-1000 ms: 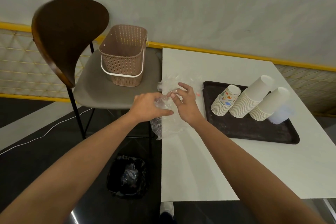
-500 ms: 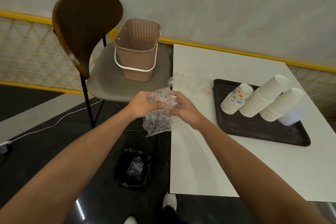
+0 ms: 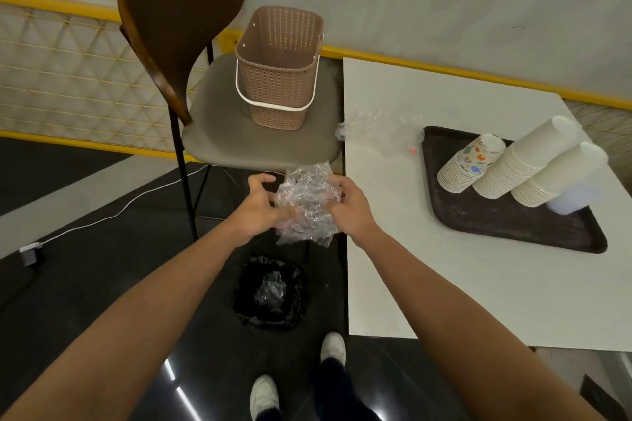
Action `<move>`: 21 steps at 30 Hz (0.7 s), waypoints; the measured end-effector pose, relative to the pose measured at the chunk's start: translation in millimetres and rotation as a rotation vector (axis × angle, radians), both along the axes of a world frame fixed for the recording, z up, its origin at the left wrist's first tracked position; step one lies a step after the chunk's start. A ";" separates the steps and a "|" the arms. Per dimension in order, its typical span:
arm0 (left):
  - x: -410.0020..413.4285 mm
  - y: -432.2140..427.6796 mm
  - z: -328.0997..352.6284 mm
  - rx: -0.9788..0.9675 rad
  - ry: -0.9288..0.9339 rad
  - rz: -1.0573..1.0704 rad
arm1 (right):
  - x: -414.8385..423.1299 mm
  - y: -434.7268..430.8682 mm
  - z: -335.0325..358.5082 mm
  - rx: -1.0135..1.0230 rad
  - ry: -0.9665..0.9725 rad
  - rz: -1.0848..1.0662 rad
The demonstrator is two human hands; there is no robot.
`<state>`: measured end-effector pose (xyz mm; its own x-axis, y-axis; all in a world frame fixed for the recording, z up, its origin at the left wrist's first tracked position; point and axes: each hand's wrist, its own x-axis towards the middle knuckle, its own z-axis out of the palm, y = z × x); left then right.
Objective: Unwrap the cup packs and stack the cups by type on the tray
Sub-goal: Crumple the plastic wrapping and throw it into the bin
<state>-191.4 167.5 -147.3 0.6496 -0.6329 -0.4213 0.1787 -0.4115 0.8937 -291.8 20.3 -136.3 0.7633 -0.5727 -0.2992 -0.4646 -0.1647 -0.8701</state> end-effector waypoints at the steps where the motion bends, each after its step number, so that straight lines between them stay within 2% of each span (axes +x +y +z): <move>1: 0.7 5.6 -6.1 0.003 -0.021 0.018 | 0.9 6.7 -4.3 -0.006 0.038 0.009; 7: 7.5 41.8 -57.7 0.124 -0.152 0.063 | 9.1 51.2 -45.7 0.088 0.170 0.059; 15: -6.6 64.7 -135.9 0.306 -0.179 0.244 | 5.1 90.1 -122.2 -0.044 0.317 0.194; 21: -21.9 60.8 -210.6 0.438 -0.158 0.296 | -4.1 90.4 -203.1 -0.099 0.321 0.197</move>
